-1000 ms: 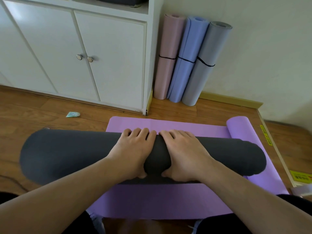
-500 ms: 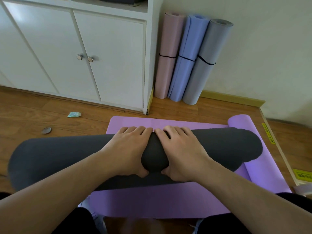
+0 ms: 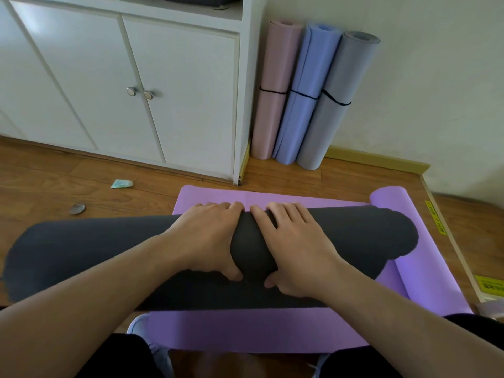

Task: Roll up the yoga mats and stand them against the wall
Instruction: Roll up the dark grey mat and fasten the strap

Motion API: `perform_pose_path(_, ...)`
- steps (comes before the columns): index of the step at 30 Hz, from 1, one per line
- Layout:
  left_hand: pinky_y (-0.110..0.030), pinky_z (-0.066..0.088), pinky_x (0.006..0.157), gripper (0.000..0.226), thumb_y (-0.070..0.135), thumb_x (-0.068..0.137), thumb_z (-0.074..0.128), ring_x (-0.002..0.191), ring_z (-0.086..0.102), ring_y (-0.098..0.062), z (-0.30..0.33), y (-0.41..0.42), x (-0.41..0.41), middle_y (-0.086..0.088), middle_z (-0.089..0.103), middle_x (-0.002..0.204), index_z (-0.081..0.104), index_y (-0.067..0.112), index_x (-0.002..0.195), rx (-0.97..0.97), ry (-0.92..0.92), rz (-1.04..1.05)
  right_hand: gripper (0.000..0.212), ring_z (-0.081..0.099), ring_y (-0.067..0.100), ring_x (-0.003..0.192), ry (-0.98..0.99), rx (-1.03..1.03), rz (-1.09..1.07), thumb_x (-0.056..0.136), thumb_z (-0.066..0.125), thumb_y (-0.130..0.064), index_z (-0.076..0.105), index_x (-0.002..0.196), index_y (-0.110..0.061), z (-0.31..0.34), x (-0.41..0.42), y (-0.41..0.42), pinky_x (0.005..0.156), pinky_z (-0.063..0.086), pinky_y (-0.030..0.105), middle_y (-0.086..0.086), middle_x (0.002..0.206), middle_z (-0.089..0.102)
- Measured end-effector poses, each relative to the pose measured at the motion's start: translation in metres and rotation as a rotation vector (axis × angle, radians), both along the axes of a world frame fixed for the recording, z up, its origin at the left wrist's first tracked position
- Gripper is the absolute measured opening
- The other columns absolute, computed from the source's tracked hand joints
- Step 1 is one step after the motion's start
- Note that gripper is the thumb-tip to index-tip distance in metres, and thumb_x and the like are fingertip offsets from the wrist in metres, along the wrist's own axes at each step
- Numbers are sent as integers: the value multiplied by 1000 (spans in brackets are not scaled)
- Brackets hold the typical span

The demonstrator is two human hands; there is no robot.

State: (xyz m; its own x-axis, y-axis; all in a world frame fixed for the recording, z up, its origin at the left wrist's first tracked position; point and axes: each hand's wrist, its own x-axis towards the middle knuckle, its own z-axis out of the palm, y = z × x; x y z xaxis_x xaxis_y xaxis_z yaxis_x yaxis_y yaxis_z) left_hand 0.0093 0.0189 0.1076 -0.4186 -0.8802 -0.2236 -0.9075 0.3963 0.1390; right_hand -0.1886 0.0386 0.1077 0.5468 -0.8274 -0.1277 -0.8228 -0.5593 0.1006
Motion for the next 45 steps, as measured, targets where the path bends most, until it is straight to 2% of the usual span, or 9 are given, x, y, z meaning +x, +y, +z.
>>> perform_pose_path(4, -33, 47, 95, 103, 82, 56, 80, 109, 55, -11, 0, 5, 1, 14, 56, 127, 38, 35, 138, 46, 26, 5, 115, 46, 28, 133, -42, -31, 30, 65, 91, -59, 28, 154, -21, -6, -3, -2, 118, 37, 46, 5, 147, 46)
perform_pose_path(11, -48, 39, 115, 131, 82, 55, 81, 135, 43, -23, -10, 16, -8, 1, 37, 150, 17, 25, 154, -127, -140, -102, 110, 50, 23, 132, -78, 50, -37, 65, 87, -69, 36, 152, -25, -2, -5, -7, 116, 40, 46, -2, 145, 53)
perform_pose_path(19, -41, 48, 101, 107, 77, 58, 82, 116, 54, -17, -5, 2, 1, 8, 54, 132, 39, 29, 143, -36, -25, -9, 139, 19, 31, 154, -26, 34, 4, 70, 90, -62, -4, 165, -24, 4, 0, 3, 131, 17, 49, 7, 166, 18)
perform_pose_path(23, -36, 49, 91, 100, 80, 54, 80, 103, 55, -12, -1, 4, 2, 13, 56, 120, 43, 34, 134, 50, 8, 34, 119, 39, 28, 140, -58, -31, 52, 68, 90, -59, 21, 158, -22, -4, 1, -2, 124, 30, 47, 5, 153, 41)
perform_pose_path(28, -44, 44, 108, 113, 81, 54, 77, 120, 53, -17, -7, 14, 2, 11, 49, 135, 31, 33, 145, -42, -28, -32, 112, 48, 26, 134, -102, -4, 35, 66, 87, -62, 34, 155, -19, -12, -4, -4, 118, 38, 46, 3, 147, 51)
perform_pose_path(31, -49, 38, 115, 130, 80, 55, 82, 135, 45, -23, -14, 16, -3, 4, 38, 149, 17, 27, 154, -109, -124, -85, 113, 47, 23, 136, -93, 26, -3, 66, 86, -67, 34, 156, -23, -5, -4, -7, 120, 36, 45, -1, 148, 51)
perform_pose_path(35, -46, 44, 106, 117, 72, 60, 83, 128, 50, -22, -21, 16, -7, 4, 45, 143, 24, 26, 151, -147, -123, -87, 117, 44, 22, 141, -76, 88, -31, 69, 86, -70, 29, 159, -23, -3, -2, -7, 124, 32, 43, -2, 155, 47)
perform_pose_path(41, -44, 48, 103, 110, 74, 59, 84, 116, 55, -18, -9, 5, 0, 9, 54, 132, 34, 30, 147, 7, -40, -1, 141, 17, 34, 156, 27, 51, 3, 72, 90, -60, -7, 165, -20, -1, 4, 3, 131, 11, 50, 12, 169, 16)
perform_pose_path(45, -39, 51, 97, 105, 77, 54, 83, 108, 56, -13, -4, 5, 1, 14, 56, 124, 38, 36, 140, 83, 2, 20, 124, 41, 31, 138, -5, -8, 35, 68, 91, -59, 16, 158, -21, -6, 3, -1, 124, 29, 50, 9, 152, 41)
